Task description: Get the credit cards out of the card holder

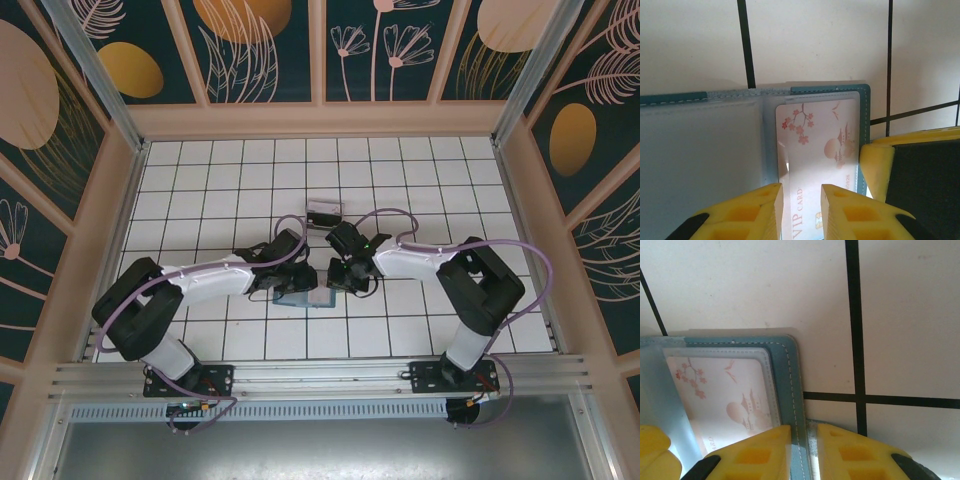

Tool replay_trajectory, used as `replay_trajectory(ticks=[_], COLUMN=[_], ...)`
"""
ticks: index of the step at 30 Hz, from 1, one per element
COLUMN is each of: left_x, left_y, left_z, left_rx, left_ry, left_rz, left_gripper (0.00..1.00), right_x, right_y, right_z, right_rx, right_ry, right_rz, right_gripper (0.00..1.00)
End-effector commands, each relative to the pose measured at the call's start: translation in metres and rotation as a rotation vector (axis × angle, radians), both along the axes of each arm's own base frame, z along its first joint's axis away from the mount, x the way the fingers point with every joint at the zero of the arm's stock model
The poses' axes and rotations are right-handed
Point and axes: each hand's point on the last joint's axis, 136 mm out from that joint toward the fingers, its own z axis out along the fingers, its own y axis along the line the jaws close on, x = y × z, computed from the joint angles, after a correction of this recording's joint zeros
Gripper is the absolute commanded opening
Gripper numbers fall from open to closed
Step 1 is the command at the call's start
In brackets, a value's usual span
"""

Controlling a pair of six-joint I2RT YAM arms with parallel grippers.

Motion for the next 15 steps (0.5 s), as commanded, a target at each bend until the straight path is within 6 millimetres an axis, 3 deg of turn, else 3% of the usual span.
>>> replay_trajectory(ticks=[1, 7, 15], left_x=[-0.001, -0.001, 0.000], left_y=[0.003, 0.005, 0.006], left_z=[-0.008, -0.010, -0.011], left_rx=[0.010, 0.022, 0.038], left_ry=[0.025, 0.029, 0.032], left_rz=[0.005, 0.007, 0.006], left_gripper=[0.28, 0.27, 0.27], right_x=[-0.002, 0.000, 0.001], right_y=[-0.005, -0.004, -0.004], right_z=[-0.008, 0.005, 0.006], right_rx=[-0.032, -0.010, -0.014], right_ry=[-0.005, -0.027, -0.027], right_rz=[0.010, -0.011, -0.017], right_gripper=[0.22, 0.28, 0.31])
